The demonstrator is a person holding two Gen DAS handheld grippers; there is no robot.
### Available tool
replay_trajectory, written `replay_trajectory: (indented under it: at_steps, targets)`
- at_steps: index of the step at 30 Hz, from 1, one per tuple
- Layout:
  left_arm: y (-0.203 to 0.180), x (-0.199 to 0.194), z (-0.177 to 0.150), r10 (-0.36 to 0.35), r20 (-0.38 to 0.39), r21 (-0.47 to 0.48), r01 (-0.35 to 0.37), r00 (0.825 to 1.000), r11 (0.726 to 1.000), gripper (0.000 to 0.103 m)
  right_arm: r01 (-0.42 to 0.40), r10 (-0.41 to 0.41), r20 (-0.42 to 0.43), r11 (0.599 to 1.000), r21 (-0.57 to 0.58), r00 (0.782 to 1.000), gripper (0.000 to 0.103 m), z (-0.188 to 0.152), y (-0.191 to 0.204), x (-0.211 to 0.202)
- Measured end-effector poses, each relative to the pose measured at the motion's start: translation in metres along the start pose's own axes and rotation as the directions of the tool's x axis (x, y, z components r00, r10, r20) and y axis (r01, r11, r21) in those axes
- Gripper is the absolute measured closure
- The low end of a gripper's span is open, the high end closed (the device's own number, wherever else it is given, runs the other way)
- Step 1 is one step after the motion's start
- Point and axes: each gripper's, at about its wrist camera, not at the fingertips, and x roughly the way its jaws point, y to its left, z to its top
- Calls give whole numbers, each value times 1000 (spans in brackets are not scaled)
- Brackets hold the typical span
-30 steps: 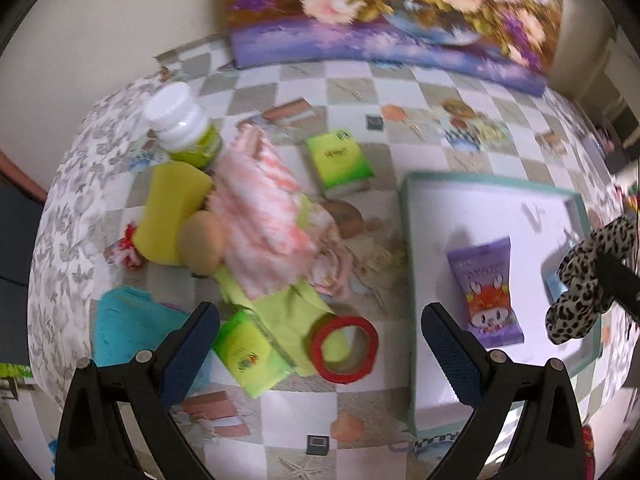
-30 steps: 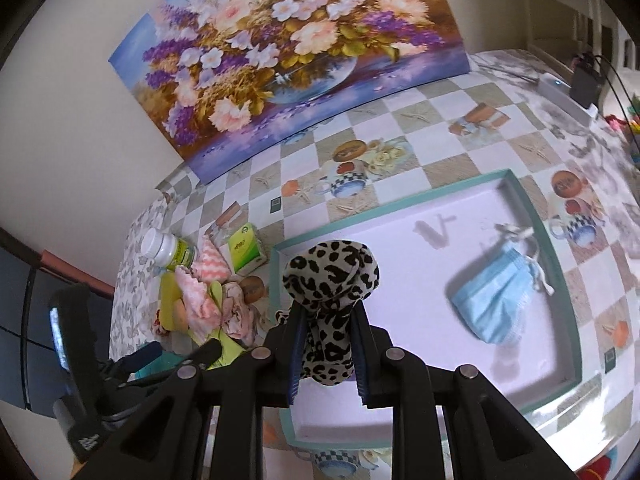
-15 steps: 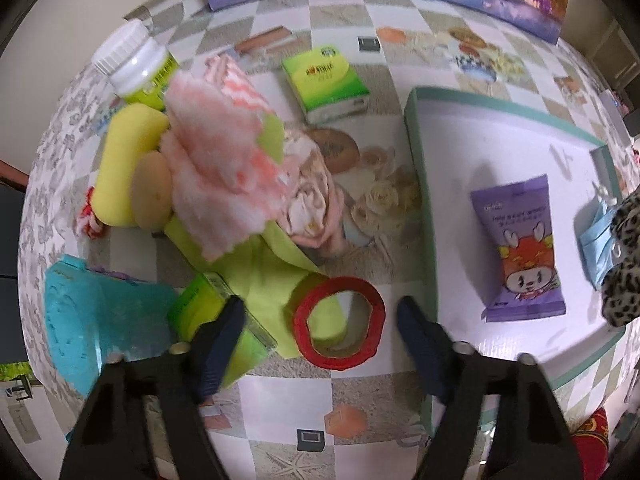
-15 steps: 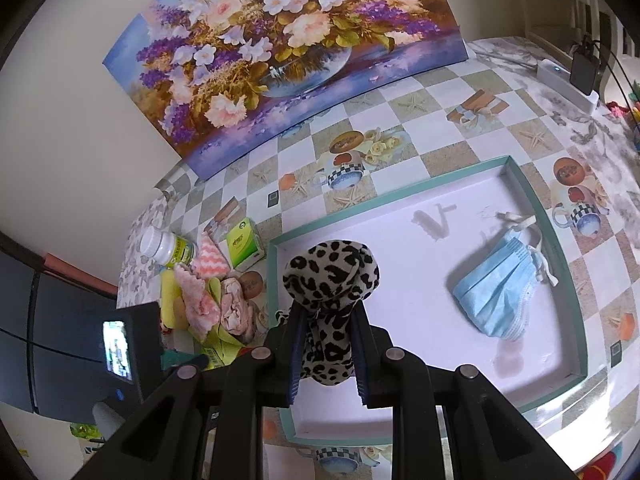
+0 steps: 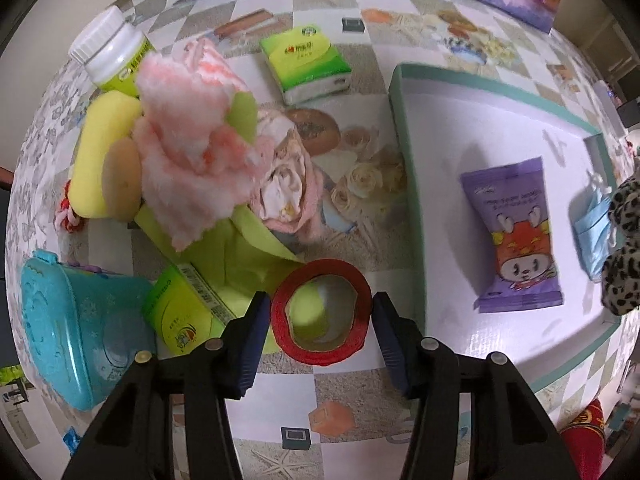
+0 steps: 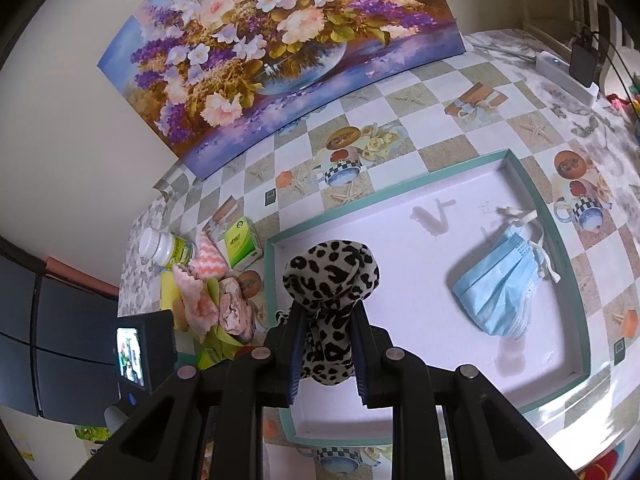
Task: Organize soft objects
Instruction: 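Carry the scrunchie toward the tray with the right gripper while the left gripper grasps the red tape roll, then drop the scrunchie and red tape roll into the tray, opening both grippers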
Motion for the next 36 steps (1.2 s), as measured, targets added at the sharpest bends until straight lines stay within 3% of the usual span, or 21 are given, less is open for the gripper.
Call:
replay_trajectory:
  at_steps: [11,19,24,27,33,36]
  targets:
    - [0,-59,11,-77,166,2,78,983,997,49,44,-45,23,998,46,999,80,12,-20,-3]
    - [-38,-54,46,-127,175,57,119,976,991,49,115,-114,-14,990,81,993,80,28,-47,20]
    - [-68,-35,62,-99,149,108,84,984,991,49,162,-159,-33,982,96,987,80,36,-62,28]
    - [-78,-26,69,-118,129,115,103,985,988,49,164,-160,-42,982,99,986,78,39,-67,30]
    - [-89,-30,72,-145,146,126,127,979,984,24,176,-172,-43,979,101,984,72,42,-70,28]
    - [-84,-38,73,-146,164,115,128,976,985,19,180,-177,-42,979,100,983,64,41,-69,26]
